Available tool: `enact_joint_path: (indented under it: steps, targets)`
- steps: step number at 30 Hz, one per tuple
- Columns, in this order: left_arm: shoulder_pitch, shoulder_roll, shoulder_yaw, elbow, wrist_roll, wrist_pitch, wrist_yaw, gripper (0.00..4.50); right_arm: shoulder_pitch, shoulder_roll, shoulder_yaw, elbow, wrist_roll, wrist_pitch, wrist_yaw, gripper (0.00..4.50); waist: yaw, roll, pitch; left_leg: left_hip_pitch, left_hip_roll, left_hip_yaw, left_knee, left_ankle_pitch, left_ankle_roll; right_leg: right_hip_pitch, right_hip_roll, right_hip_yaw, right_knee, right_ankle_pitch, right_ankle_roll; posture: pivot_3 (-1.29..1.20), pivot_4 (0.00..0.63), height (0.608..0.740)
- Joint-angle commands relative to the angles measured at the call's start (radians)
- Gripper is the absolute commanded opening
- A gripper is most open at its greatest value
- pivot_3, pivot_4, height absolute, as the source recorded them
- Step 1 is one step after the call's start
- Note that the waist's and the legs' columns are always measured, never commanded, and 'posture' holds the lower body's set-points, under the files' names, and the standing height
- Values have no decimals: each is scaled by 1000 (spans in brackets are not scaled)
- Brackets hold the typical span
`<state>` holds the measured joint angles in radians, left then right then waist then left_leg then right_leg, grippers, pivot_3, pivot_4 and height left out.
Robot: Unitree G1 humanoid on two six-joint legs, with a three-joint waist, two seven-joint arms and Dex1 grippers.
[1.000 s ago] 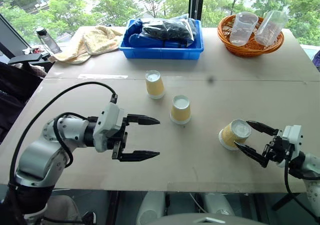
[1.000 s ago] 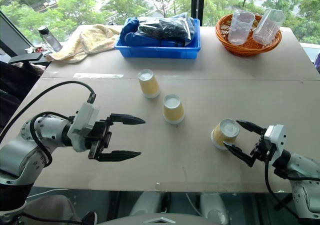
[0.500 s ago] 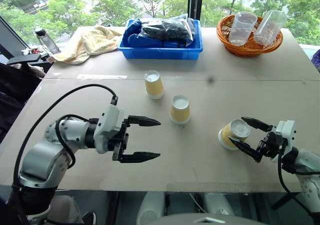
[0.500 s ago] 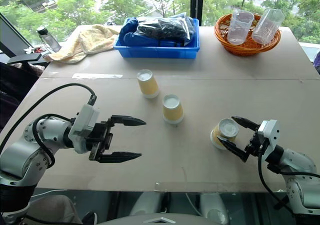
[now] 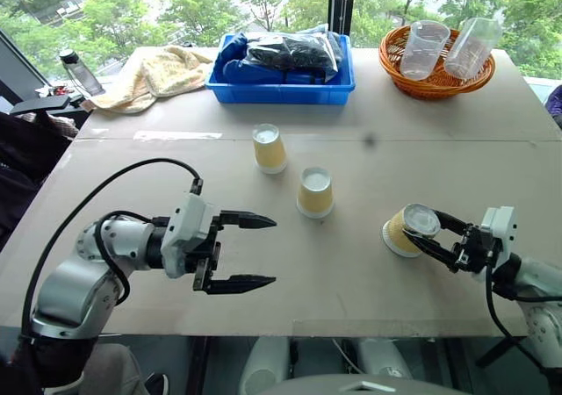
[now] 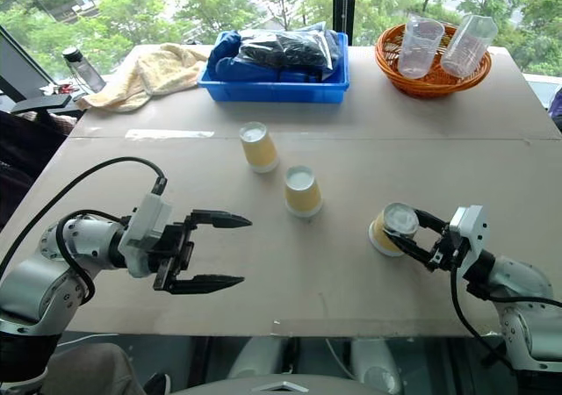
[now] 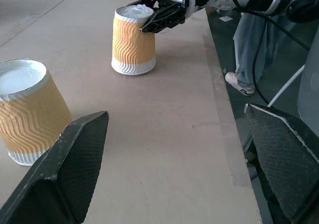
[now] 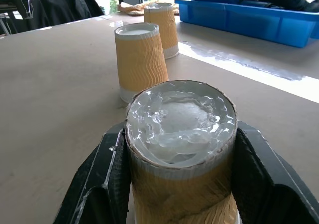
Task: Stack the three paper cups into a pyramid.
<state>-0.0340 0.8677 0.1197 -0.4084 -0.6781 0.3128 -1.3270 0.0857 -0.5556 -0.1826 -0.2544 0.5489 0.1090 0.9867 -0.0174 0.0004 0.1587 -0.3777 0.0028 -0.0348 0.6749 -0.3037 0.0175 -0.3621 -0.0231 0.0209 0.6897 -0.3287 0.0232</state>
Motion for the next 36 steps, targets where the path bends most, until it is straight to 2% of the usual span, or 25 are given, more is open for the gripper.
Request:
enact_joint_path:
  steps: [1,11,14,17,22,25,30,36]
  targets:
    - [3,6,36,6,4,-30,-11,4500,-55,0,36,-20,4,27,-8,1920,2,0,0,0,0,0,0,0,0,0,0,0,0,0,0,0,150,740]
    - [10,2,39,6,10,-41,-3,4500,-148,-1,97,109,-67,22,-3,1920,4,-1,0,-2,0,0,1,0,0,-3,0,0,1,0,0,0,150,740]
    - [19,-3,40,-3,9,-39,11,4500,-133,-26,103,105,-53,49,33,3363,5,-1,0,-2,0,0,1,0,0,-3,0,0,2,0,0,0,150,740]
    - [25,-6,42,-8,8,-25,38,4500,-122,-33,86,77,-6,70,57,4466,4,-1,1,-2,0,0,1,0,0,-3,0,0,2,0,0,0,150,740]
    - [2,-44,54,-22,-28,12,128,4500,-93,-47,17,41,48,73,65,4466,4,-1,1,-2,0,0,1,0,0,-3,0,0,2,0,0,0,150,740]
    - [9,-99,46,-35,-42,32,197,4500,-51,-67,-48,11,68,64,70,4466,6,-1,1,-2,0,0,1,0,0,-3,0,0,2,0,0,0,150,740]
    - [-26,-270,-55,12,106,22,431,4500,44,-117,-157,-50,124,70,111,4466,12,-2,1,-3,0,0,2,0,0,-3,0,0,2,0,0,0,150,740]
    - [-127,-479,-172,173,289,-142,565,4500,181,-155,-280,-162,238,100,171,4466,14,-4,1,-3,0,0,5,0,0,-2,0,-1,4,0,0,0,150,740]
